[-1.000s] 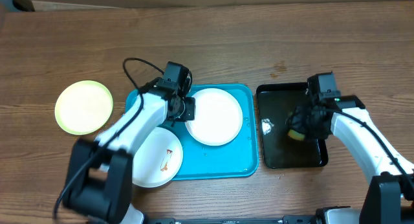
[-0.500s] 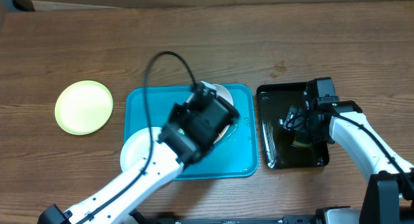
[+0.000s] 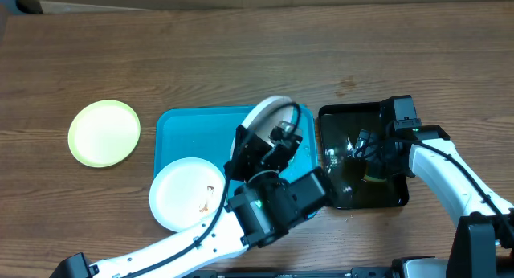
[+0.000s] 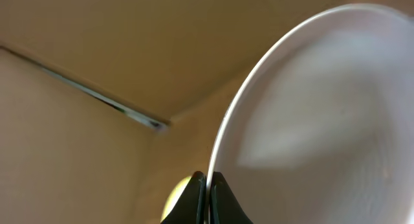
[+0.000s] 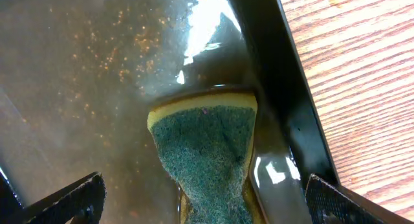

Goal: Clean dirty plates on tray and stack at the side
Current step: 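Lift the white plate with the left gripper and carry it left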

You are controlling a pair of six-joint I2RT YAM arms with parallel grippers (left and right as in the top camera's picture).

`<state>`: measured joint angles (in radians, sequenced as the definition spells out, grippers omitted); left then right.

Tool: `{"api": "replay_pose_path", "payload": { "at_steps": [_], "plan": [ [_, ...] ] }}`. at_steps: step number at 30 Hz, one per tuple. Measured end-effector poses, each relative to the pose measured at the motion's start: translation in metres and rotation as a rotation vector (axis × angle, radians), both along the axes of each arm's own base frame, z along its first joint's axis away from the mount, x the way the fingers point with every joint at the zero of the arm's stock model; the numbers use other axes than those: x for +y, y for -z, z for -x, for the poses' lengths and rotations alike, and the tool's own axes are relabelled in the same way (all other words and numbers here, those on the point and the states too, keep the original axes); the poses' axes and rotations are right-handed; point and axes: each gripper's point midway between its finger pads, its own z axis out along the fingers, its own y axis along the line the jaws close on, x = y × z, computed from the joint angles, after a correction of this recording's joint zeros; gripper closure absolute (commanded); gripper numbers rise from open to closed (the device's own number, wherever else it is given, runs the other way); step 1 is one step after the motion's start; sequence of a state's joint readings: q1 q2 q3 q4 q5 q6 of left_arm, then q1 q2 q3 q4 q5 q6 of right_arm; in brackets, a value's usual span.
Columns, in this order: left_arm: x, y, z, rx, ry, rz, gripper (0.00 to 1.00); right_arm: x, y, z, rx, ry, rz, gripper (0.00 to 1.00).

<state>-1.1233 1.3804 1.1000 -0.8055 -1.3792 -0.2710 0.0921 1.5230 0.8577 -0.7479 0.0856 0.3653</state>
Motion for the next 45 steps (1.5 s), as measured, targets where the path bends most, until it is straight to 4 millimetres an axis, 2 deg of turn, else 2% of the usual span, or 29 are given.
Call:
{"api": "replay_pose_path", "payload": {
  "at_steps": [5,15,22,28,31,34,36,37,38,39,40,43,45],
  "plan": [
    [-0.010,-0.019,0.004,-0.080,0.002,-0.035,0.96,0.000,0.000,0.000,0.000,0.000,0.000,0.00],
    [-0.017,-0.026,0.004,-0.092,0.012,-0.057,0.96,0.000,0.000,0.000,-0.001,0.000,0.000,0.00],
    [-0.025,-0.006,-0.006,0.001,0.070,0.045,0.96,0.000,0.000,0.000,0.000,0.000,0.000,0.00],
    [-0.001,0.033,-0.044,0.170,0.020,0.284,0.96,0.000,0.000,0.000,-0.001,0.000,0.000,0.00],
    [0.026,0.060,-0.069,0.305,-0.027,0.465,0.96,0.000,0.000,0.000,-0.002,0.001,0.000,0.00],
    [0.066,0.082,-0.091,0.415,-0.094,0.683,0.96,0.000,0.000,0.000,-0.002,0.000,0.000,0.00],
    [0.103,0.091,-0.102,0.456,-0.153,0.845,0.96,0.000,0.000,0.000,-0.002,0.000,0.001,0.00],
    [0.128,0.094,-0.106,0.463,-0.194,0.935,0.96,0.000,0.000,0.000,-0.001,0.000,0.000,0.00],
    [0.146,0.096,-0.107,0.464,-0.223,0.998,0.96,0.000,0.000,0.000,-0.002,0.000,0.000,0.00],
    [0.174,0.098,-0.106,0.451,-0.276,1.068,0.96,0.000,0.000,0.000,-0.002,0.000,0.000,0.00],
    [0.191,0.099,-0.105,0.442,-0.306,1.112,0.96,0.000,0.000,0.000,-0.002,0.000,0.000,0.00],
    [0.258,0.107,-0.090,0.385,-0.457,1.239,0.96,0.000,0.000,0.000,-0.002,0.000,0.000,0.00],
    [0.295,0.112,-0.078,0.343,-0.544,1.299,0.96,0.000,0.000,0.000,-0.002,0.000,0.000,0.00]
  ]
}}
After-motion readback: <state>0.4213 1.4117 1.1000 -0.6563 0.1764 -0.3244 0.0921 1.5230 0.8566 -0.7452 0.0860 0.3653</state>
